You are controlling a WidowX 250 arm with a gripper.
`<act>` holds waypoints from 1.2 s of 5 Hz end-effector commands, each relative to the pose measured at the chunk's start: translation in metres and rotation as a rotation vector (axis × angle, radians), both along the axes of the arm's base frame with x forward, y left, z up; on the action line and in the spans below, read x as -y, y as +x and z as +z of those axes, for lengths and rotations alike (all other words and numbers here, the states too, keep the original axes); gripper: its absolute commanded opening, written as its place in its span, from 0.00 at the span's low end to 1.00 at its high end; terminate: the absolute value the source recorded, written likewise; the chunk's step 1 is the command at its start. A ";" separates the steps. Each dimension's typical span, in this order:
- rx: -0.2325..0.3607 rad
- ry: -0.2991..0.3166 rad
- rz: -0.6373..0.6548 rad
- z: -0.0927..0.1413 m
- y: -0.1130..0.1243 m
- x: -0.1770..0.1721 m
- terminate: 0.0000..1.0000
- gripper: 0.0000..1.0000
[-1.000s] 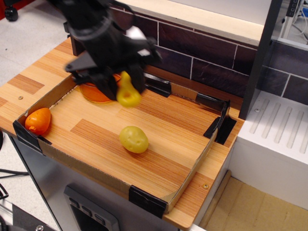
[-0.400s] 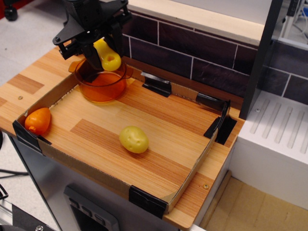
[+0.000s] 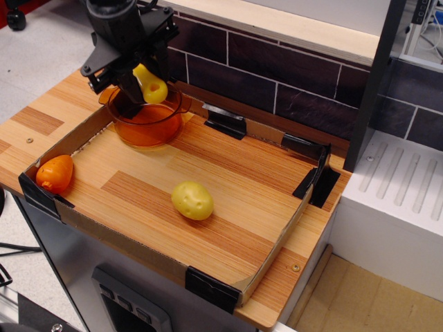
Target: Put knife in pot
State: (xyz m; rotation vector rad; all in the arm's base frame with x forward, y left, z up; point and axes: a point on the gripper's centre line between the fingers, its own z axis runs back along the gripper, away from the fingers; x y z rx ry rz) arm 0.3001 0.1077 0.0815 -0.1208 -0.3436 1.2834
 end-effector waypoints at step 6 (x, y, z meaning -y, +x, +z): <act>0.003 0.164 0.001 -0.012 0.009 -0.014 0.00 1.00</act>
